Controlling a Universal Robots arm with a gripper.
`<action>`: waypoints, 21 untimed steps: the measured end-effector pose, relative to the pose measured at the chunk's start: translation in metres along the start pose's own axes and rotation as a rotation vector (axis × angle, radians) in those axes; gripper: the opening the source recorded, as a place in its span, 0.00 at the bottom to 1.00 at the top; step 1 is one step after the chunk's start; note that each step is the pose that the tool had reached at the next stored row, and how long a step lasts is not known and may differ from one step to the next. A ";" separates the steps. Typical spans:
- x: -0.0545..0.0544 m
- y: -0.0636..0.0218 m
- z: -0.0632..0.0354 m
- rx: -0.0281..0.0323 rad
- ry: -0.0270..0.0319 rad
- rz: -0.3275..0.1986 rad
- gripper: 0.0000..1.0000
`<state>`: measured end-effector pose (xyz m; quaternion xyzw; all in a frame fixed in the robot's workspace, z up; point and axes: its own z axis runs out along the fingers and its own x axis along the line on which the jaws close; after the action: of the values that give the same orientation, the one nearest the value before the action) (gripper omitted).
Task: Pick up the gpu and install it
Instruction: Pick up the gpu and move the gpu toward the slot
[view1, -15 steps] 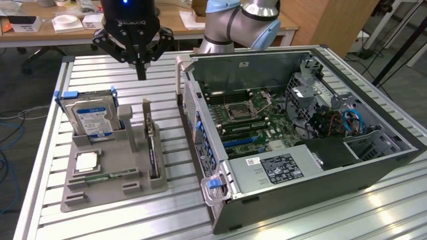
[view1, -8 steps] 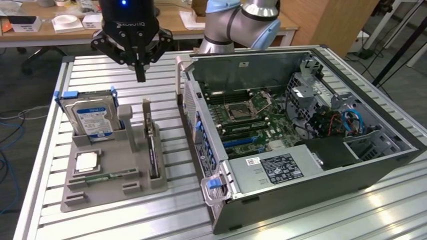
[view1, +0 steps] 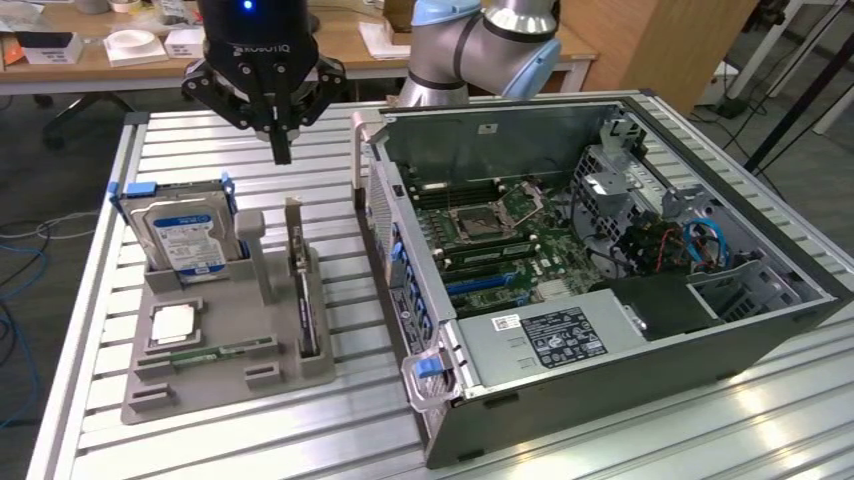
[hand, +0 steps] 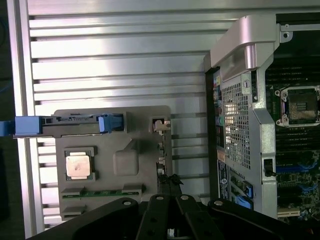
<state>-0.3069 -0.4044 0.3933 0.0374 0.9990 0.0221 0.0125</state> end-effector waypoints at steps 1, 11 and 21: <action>0.000 0.0000 0.0000 0.0000 0.0000 0.000 0.11; 0.000 0.0000 0.0000 0.0000 -0.0001 0.000 0.29; 0.000 0.0000 0.0000 0.0000 0.0000 0.000 0.59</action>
<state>-0.3070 -0.4044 0.3933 0.0374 0.9990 0.0221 0.0125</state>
